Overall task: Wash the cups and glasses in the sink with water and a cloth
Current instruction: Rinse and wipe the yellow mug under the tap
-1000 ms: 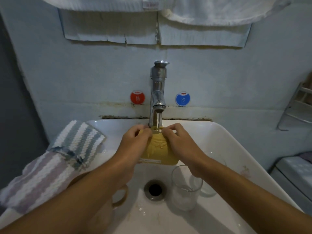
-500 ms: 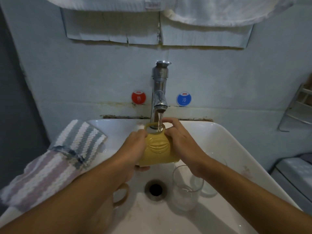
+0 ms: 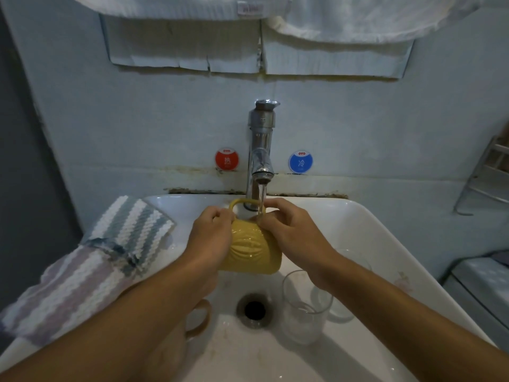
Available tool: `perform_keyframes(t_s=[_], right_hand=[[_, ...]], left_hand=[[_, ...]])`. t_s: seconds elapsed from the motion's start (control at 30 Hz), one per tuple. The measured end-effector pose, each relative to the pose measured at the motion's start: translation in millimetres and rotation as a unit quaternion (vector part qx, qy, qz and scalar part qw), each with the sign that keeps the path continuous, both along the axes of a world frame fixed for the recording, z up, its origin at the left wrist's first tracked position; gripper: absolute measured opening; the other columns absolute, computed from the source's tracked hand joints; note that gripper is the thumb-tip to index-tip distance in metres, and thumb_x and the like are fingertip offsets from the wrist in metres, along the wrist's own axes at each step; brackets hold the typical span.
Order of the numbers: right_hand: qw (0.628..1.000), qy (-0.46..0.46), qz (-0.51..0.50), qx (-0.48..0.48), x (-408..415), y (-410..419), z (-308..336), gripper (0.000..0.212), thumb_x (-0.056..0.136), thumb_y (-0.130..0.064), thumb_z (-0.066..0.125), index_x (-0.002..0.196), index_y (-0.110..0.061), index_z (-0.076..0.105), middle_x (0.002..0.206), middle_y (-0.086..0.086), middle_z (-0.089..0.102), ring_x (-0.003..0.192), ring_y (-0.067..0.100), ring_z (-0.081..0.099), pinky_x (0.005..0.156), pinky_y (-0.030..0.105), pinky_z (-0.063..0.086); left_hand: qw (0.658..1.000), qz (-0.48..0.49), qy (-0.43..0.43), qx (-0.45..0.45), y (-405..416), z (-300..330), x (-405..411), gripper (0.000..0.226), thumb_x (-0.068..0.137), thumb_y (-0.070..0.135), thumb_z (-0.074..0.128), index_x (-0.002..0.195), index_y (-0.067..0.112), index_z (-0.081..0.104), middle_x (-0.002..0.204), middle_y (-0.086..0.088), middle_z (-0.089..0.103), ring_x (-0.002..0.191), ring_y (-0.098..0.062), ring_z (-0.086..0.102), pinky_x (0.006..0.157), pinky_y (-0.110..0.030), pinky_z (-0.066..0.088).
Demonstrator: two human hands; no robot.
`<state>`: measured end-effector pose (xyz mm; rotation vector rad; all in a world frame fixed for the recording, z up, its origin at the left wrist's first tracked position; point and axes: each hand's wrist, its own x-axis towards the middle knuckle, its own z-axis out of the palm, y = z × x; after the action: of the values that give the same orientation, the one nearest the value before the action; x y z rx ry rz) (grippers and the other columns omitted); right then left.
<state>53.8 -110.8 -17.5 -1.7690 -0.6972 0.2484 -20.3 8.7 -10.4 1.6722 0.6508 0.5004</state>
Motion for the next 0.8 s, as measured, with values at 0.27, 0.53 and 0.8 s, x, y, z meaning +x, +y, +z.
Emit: perform_keyframes(t_s=[0.27, 0.53, 0.8], right_hand=[[0.999, -0.028, -0.039, -0.013, 7.0, -2.3, -1.1, 0.023, 0.103, -0.019, 0.046, 0.112, -0.023, 0.066, 0.104, -0.006, 0.068, 0.093, 0.008, 0.065, 0.072, 0.018, 0.052], [1.0, -0.006, -0.015, -0.008, 5.0, -3.1, -0.3, 0.022, 0.1, -0.01, 0.051, 0.111, -0.021, 0.065, 0.106, -0.001, 0.071, 0.099, 0.012, 0.065, 0.078, 0.022, 0.054], [0.998, 0.046, 0.022, -0.033, 0.8, -0.7, 3.9, 0.025, 0.105, -0.021, 0.038, 0.12, -0.026, 0.057, 0.112, -0.003, 0.062, 0.1, 0.016, 0.061, 0.077, 0.027, 0.052]], left_hand=[[0.999, 0.004, -0.036, 0.025, 0.5, -2.0, -0.3, 0.024, 0.103, 0.029, 0.041, 0.086, 0.028, 0.058, 0.094, -0.004, 0.059, 0.086, -0.019, 0.056, 0.068, -0.032, 0.045], [0.998, 0.006, -0.036, 0.056, 1.3, -3.7, 3.4, 0.02, 0.103, 0.031, 0.043, 0.108, 0.024, 0.061, 0.091, 0.005, 0.056, 0.081, -0.012, 0.052, 0.059, -0.025, 0.04], [0.998, 0.007, -0.044, 0.037, -0.6, -0.9, 3.7, 0.017, 0.104, 0.029, 0.041, 0.1, 0.026, 0.057, 0.085, 0.009, 0.05, 0.075, -0.006, 0.045, 0.056, -0.022, 0.033]])
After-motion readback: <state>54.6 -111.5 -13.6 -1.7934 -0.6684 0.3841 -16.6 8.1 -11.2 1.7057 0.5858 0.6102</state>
